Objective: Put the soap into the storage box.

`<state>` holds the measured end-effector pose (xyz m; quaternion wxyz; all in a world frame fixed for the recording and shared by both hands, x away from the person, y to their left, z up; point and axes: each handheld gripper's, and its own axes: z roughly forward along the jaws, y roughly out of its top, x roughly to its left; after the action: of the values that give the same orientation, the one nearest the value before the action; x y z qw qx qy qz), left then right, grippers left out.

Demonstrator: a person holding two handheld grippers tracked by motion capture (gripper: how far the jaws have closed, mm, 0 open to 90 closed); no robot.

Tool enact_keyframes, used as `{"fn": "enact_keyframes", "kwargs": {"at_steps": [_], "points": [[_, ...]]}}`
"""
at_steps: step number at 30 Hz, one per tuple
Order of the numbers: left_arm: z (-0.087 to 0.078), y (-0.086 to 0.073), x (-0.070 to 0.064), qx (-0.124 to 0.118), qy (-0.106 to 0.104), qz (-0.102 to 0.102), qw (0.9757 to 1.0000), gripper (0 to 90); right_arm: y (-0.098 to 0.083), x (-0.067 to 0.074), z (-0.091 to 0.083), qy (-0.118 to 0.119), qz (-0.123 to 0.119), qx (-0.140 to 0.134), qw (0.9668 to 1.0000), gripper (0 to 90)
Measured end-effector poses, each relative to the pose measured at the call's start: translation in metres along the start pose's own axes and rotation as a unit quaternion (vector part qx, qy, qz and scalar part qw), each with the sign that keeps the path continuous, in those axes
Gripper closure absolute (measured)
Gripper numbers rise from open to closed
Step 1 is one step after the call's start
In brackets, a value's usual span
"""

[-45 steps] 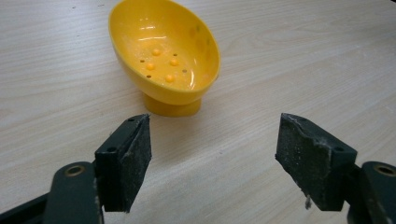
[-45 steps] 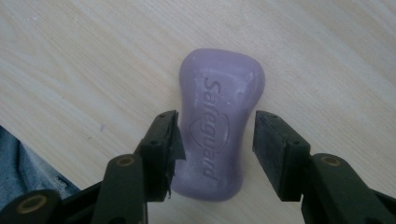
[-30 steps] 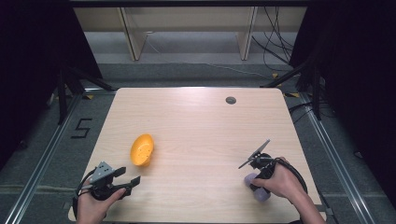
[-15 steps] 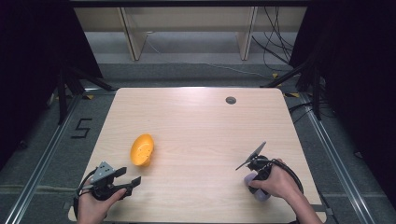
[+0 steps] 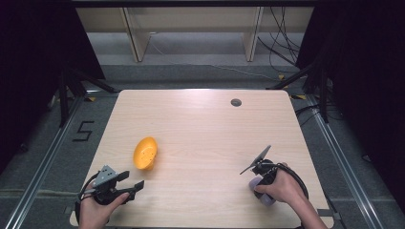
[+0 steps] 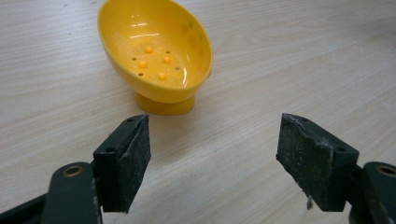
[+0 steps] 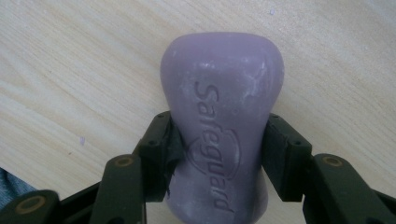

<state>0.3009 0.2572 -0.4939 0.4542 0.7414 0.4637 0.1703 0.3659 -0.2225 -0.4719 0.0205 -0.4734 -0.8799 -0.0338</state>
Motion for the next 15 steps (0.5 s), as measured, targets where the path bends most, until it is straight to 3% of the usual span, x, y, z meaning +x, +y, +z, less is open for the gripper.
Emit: {"fn": "enact_keyframes", "kwargs": {"at_steps": [4,7,10,14,15], "points": [[0.0,0.0,0.0,0.001,0.0,0.002,1.0,25.3,0.001,-0.001,-0.001,0.008,-0.002,0.007,0.9999,50.0],[0.0,0.0,0.0,0.002,0.0,0.002,1.0,25.3,0.001,0.001,-0.001,0.001,0.005,0.008,1.0,50.0],[0.001,0.0,-0.001,0.003,-0.005,-0.004,1.0,25.3,0.0,0.004,-0.001,-0.008,-0.002,0.003,1.0,50.0],[0.0,0.0,-0.001,0.0,-0.003,-0.004,1.0,25.5,-0.003,0.007,0.0,-0.02,-0.033,-0.008,0.9992,50.1],[0.0,0.0,-0.001,0.002,-0.002,-0.003,1.0,25.6,-0.005,0.012,-0.002,-0.024,-0.027,-0.009,0.9993,50.1]]}}
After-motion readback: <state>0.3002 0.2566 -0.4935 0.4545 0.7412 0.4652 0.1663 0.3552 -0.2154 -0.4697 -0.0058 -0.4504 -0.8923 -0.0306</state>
